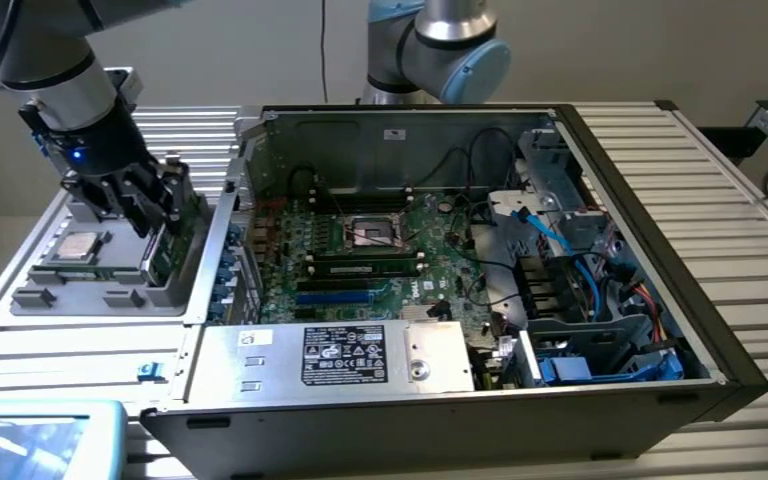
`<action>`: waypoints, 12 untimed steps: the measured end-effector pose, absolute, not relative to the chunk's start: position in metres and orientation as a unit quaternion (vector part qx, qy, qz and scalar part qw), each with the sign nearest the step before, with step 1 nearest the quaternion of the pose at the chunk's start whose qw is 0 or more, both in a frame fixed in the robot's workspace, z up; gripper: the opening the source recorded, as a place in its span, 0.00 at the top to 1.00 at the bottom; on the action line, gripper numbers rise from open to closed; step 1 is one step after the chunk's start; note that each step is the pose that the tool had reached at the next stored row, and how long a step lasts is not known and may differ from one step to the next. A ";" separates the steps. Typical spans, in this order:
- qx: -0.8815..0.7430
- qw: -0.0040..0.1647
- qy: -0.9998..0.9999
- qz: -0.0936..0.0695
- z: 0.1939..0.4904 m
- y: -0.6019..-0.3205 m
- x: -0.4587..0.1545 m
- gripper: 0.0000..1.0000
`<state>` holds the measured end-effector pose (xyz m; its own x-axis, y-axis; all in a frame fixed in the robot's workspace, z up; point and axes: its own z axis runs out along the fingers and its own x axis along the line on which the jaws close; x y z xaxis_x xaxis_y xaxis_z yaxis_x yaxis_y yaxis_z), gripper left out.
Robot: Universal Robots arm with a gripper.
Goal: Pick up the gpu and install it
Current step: 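Pick up the gpu and move the gpu toward the slot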
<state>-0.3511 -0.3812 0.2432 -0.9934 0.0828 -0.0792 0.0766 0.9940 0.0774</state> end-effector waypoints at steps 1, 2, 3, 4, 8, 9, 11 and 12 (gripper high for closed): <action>0.040 0.042 0.998 0.037 0.241 -0.381 -0.351 0.50; 0.040 0.042 0.998 0.037 0.240 -0.381 -0.351 0.50; 0.040 0.043 0.998 0.037 0.238 -0.381 -0.351 0.50; 0.040 0.043 0.998 0.037 0.237 -0.381 -0.351 0.50; 0.040 0.044 0.998 0.037 0.231 -0.381 -0.351 0.50; 0.040 0.044 0.998 0.037 0.230 -0.381 -0.351 0.50; 0.040 0.044 0.998 0.037 0.227 -0.381 -0.351 0.50; 0.040 0.044 0.998 0.037 0.226 -0.381 -0.351 0.50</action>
<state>-0.3510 -0.3806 0.2260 -0.9929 0.0829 -0.0852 0.0763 0.9940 0.0778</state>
